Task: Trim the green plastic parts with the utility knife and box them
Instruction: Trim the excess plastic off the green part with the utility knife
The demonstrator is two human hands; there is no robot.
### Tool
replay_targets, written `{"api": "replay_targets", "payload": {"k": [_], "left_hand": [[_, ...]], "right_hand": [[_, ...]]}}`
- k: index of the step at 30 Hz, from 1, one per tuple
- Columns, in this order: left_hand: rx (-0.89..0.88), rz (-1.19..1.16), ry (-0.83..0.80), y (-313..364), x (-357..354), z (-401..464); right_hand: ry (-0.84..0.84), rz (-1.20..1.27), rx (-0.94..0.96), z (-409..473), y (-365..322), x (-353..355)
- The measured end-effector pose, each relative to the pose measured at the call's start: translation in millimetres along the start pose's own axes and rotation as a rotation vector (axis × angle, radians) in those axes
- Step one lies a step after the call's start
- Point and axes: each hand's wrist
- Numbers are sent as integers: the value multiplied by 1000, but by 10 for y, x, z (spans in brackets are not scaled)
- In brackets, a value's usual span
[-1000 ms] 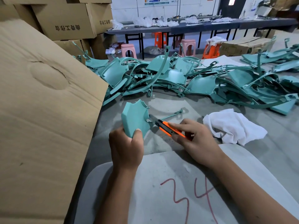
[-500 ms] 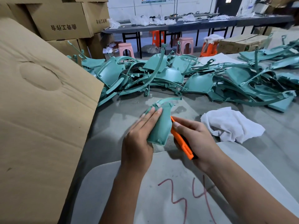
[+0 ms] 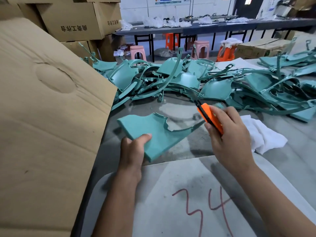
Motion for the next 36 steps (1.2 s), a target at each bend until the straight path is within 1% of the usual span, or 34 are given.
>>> {"api": "replay_targets", "payload": {"k": [1,3,9,14,19,26,29,32,34,36], "left_hand": [[11,16,16,-2,36,18],[40,38,46,-13,81,34],[76,29,109,-8,56,63],[76,13,134,-13,61,94],[67,-3,176,-52,67,122],[63,-4,190,-63,74,120],[59,1,201,-65,54,111],[47,-11,230,-62,54,113],[29,-30,238,-59,53,113],[-3,-46,231,-79,19,90]], "right_hand": [[9,-39,46,20,27,25],[-10,-29,66,47,41,52],[-204,-43,176,-70,-132,-49],[-283,-97,200,-105,-134,-151],[-379,-14,311,-143,-102,-149],[-307,-73,183,-159,-141,-187],[-368,-133,194,-149,-158,-171],[-435,-8,262,-123,-93,-100],[-426,44,294,-136,-101,-79],[-328,71,177,-132,-133,-122]]}}
Point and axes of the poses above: each hand's wrist, its own z-axis towards the middle knuckle, its own x-axis out of the back of the hand, y = z × x, and after that the axes turned 14 degrees about -z, right-handed
